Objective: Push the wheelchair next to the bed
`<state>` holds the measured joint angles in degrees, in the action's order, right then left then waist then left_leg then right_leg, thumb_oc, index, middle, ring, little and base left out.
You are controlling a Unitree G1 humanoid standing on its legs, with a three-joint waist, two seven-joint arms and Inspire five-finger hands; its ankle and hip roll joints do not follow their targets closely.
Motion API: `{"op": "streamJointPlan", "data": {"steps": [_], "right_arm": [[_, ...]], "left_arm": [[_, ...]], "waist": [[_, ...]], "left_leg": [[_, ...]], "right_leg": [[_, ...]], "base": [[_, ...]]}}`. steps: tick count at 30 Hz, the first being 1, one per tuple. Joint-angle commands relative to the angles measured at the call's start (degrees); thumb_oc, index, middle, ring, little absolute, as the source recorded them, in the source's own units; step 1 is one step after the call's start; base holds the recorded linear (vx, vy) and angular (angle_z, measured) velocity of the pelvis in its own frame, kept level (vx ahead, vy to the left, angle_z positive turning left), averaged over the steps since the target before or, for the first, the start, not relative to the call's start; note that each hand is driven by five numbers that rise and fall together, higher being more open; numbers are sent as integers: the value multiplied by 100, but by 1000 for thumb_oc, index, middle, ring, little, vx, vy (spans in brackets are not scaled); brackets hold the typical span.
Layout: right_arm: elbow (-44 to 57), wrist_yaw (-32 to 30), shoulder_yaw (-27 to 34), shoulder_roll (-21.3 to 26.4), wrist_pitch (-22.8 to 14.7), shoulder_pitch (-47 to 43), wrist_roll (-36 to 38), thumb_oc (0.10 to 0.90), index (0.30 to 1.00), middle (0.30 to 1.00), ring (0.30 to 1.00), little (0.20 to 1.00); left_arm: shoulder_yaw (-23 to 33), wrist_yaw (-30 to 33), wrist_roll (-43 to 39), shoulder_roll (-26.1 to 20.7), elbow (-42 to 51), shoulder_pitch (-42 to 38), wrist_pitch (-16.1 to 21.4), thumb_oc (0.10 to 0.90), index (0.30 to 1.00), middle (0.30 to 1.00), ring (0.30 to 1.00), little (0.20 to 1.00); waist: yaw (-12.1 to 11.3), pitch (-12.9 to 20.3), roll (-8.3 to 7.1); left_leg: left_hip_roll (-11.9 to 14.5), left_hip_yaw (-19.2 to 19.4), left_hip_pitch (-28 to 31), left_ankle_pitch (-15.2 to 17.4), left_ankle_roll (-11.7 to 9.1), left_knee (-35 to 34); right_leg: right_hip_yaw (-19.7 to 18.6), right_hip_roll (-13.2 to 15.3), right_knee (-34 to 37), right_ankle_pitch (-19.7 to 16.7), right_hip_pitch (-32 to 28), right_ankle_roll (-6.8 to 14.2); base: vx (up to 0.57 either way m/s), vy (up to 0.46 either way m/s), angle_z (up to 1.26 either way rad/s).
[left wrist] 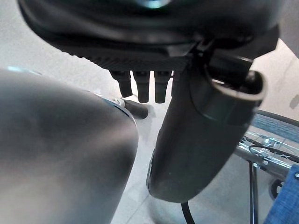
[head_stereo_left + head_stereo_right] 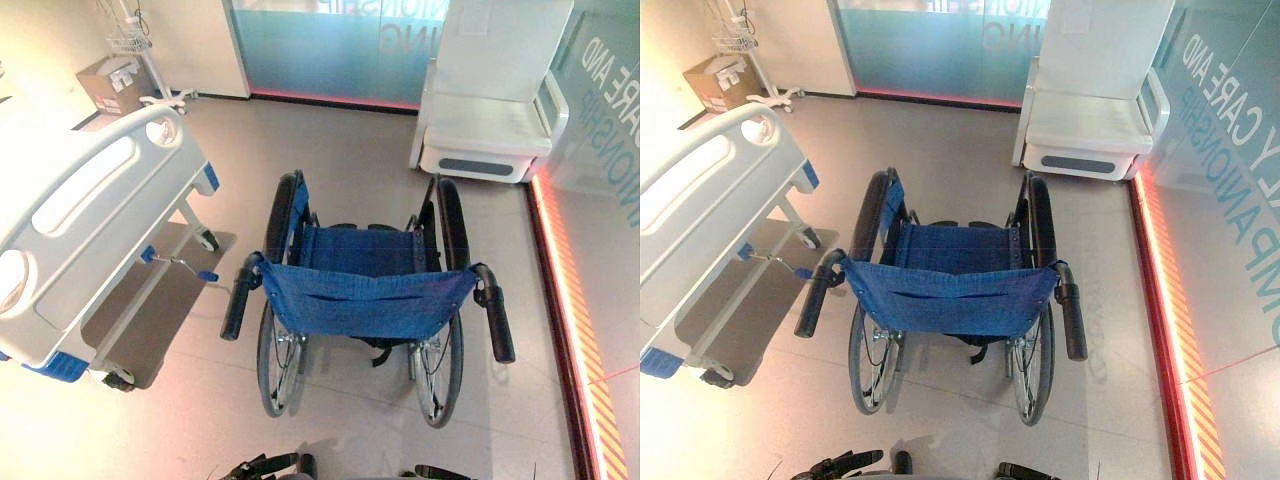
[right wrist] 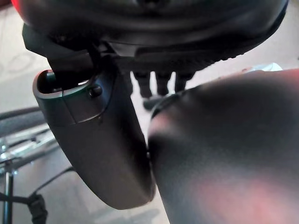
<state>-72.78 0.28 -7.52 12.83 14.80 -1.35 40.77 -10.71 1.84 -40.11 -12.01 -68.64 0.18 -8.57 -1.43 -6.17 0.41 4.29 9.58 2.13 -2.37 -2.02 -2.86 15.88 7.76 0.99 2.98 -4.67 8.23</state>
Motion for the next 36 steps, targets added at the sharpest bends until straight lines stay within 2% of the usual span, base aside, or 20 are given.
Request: {"op": "streamJointPlan", "data": {"steps": [1, 22, 26, 29, 31, 36], "right_arm": [[-191, 274, -217, -78, 207, -145, -178, 800, 900, 900, 900, 900], [-299, 210, -164, -78, 96, -97, -264, 800, 900, 900, 900, 900], [-299, -7, -119, -45, -27, -88, -190, 800, 900, 900, 900, 900], [-285, -156, 24, 25, -172, -99, 131, 800, 900, 900, 900, 900], [-126, -245, 269, 200, -297, -87, 492, 800, 900, 900, 900, 900], [178, -462, 696, 544, -673, -53, 800, 800, 900, 900, 900, 900]], "left_arm": [[-36, -133, 44, 174, -342, -201, -81, 800, 900, 900, 900, 900], [44, -36, -4, 238, -430, -149, 15, 800, 900, 900, 900, 900], [101, 78, -132, 202, -414, -153, 112, 800, 900, 900, 900, 900], [268, 126, -317, 117, -388, -163, 191, 800, 900, 900, 900, 900], [465, 98, -488, -48, -270, -162, 269, 800, 900, 900, 900, 900], [850, 185, -787, -396, 28, -148, 294, 800, 900, 900, 900, 900]], "waist": [[-40, -294, -14], [-16, -214, 36], [-7, -194, 42], [3, -192, 51], [25, -201, 67], [54, -204, 86]], "left_leg": [[-18, 111, 104, 311, -112, -87], [-21, 85, 259, 358, -128, -120], [-27, 81, 302, 374, -126, -140], [-23, 79, 331, 375, -138, -141], [-12, 106, 340, 371, -147, -137], [8, 152, 346, 365, -141, -150]], "right_leg": [[-4, -40, 204, -386, 164, -168], [-17, -48, 268, -332, -11, -180], [-17, -54, 285, -325, -45, -180], [-29, -52, 287, -324, -69, -173], [-37, -49, 292, -323, -79, -158], [-66, -57, 302, -330, -65, -141]], "base": [[32, 5, -1], [13, 0, 0], [0, 0, 0], [0, 0, 0], [0, 0, 0], [0, 0, 0]]}}
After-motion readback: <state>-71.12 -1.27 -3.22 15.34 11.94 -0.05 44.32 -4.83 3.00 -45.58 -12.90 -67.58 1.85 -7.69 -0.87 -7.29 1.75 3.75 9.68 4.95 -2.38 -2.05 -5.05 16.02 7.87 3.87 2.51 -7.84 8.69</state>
